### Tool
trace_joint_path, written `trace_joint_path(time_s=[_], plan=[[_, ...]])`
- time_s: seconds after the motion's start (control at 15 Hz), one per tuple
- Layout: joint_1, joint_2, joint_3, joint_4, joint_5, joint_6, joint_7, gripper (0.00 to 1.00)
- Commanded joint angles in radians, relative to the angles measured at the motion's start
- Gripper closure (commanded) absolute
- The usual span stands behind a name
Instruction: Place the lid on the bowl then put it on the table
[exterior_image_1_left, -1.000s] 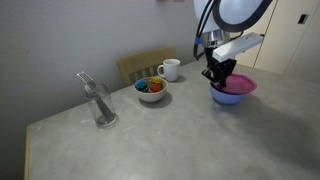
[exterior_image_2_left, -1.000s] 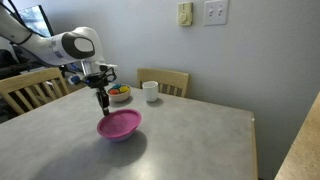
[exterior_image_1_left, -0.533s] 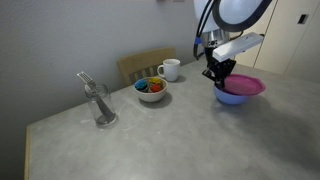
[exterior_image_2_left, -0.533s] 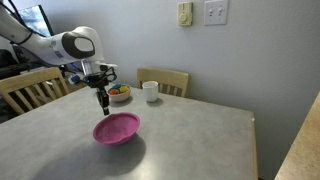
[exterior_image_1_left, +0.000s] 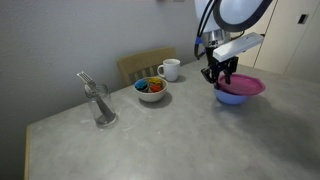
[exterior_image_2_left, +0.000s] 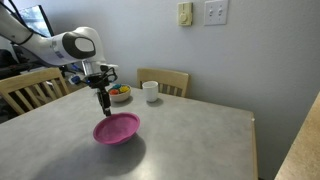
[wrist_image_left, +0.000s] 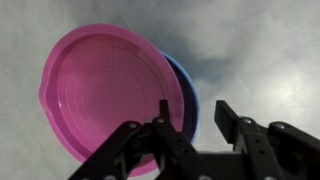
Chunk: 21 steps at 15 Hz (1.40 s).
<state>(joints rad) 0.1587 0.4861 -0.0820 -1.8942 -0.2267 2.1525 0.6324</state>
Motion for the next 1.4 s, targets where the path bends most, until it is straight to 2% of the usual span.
trace_joint_path(time_s=[0.0, 0.07, 0.2, 0.47, 0.53, 0.73, 0.87, 1.0, 1.33], plan=[[-0.005, -0.010, -0.015, -0.031, 0.001, 0.004, 0.013, 0.18], [-0.007, -0.010, -0.018, -0.037, 0.001, 0.007, 0.016, 0.10], [-0.008, -0.015, -0.024, -0.048, 0.001, 0.012, 0.022, 0.01], [-0.008, -0.013, -0.029, -0.052, 0.000, 0.010, 0.024, 0.01], [-0.008, -0.012, -0.029, -0.051, 0.001, 0.009, 0.023, 0.05], [-0.008, -0.012, -0.028, -0.050, 0.000, 0.008, 0.021, 0.29], [-0.008, -0.012, -0.029, -0.050, 0.000, 0.008, 0.020, 0.37], [-0.009, -0.012, -0.029, -0.051, 0.000, 0.009, 0.020, 0.43], [-0.010, -0.014, -0.029, -0.053, 0.000, 0.012, 0.019, 0.50]])
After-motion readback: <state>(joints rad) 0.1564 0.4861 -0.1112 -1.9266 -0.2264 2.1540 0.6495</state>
